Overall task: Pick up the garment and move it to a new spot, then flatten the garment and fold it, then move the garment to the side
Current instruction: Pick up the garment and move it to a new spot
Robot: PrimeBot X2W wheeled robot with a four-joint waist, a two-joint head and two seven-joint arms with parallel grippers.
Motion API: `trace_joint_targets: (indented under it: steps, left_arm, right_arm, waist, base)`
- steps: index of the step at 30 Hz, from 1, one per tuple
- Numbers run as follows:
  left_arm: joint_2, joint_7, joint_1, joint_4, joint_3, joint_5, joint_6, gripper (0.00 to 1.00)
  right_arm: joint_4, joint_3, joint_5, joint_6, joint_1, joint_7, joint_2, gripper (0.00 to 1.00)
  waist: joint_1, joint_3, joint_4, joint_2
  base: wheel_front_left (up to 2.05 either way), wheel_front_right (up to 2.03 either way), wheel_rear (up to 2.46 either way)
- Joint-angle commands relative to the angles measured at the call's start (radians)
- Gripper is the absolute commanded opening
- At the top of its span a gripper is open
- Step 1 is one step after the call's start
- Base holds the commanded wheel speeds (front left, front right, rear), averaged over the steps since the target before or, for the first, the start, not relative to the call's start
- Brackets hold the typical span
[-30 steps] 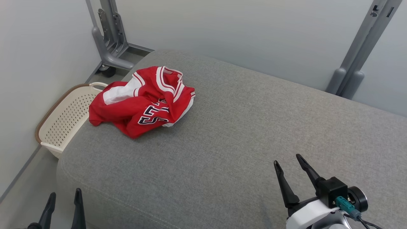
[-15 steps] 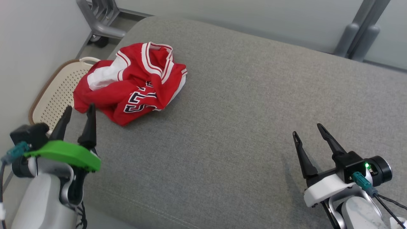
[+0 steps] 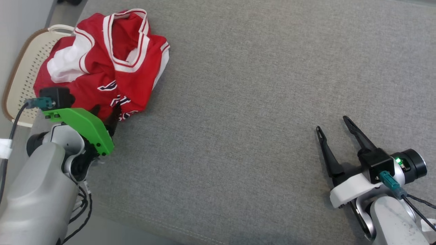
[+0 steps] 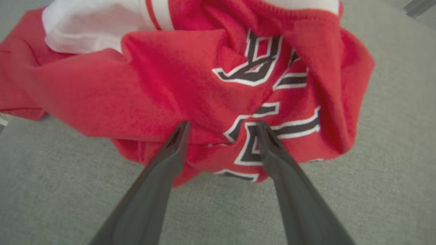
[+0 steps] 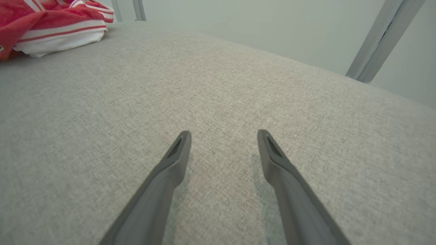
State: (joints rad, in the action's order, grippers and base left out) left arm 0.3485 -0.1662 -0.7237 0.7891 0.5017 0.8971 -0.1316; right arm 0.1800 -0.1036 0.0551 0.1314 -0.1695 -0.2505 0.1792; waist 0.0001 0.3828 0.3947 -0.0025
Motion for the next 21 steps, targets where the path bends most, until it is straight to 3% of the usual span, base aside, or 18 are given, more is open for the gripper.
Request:
trace_joint_targets:
  steps: [1,3,4,5,13,17,21]
  left_arm:
    - [0.020,0.011,-0.029,0.031,0.002,0.010,0.002,1.00]
    - [0.011,0.018,-0.039,0.068,0.028,0.023,0.001,1.00]
    - [0.008,0.013,-0.041,0.074,0.046,0.029,0.001,0.26]
    - [0.016,0.012,-0.045,0.073,0.067,0.027,0.001,0.00]
    - [0.086,0.064,-0.084,-0.048,0.189,0.047,0.001,0.00]
    - [0.177,0.061,-0.139,-0.186,0.224,0.010,0.001,0.00]
    - [0.289,-0.017,-0.189,-0.410,0.210,-0.006,0.017,0.00]
  right_arm:
    - [-0.007,0.000,0.001,-0.001,0.001,0.001,0.000,1.00]
    - [-0.012,0.003,-0.002,-0.001,0.000,0.003,-0.008,1.00]
    - [-0.013,0.010,-0.002,-0.001,-0.001,0.002,-0.013,1.00]
    - [-0.014,0.014,-0.002,-0.001,0.001,0.001,-0.017,1.00]
    - [0.013,0.038,-0.019,-0.001,0.043,-0.007,-0.055,1.00]
    - [0.037,0.024,-0.036,-0.001,0.054,-0.015,-0.085,1.00]
    - [0.041,0.009,-0.063,-0.001,0.047,-0.015,-0.110,1.00]
  waist:
    - [-0.0001,0.041,-0.048,0.0025]
    - [-0.0001,0.046,-0.060,0.0025]
    - [-0.0001,0.046,-0.064,0.0025]
    - [-0.0001,0.043,-0.066,0.0025]
    - [-0.0001,-0.011,-0.059,0.0025]
    - [-0.0001,-0.052,-0.070,0.0025]
    - [-0.0001,-0.092,-0.107,0.0025]
  base:
    - [0.00,0.00,0.00]
    - [0.00,0.00,0.00]
    - [0.00,0.00,0.00]
    - [0.00,0.00,0.00]
    - [0.00,0.00,0.00]
    - [0.00,0.00,0.00]
    - [0.00,0.00,0.00]
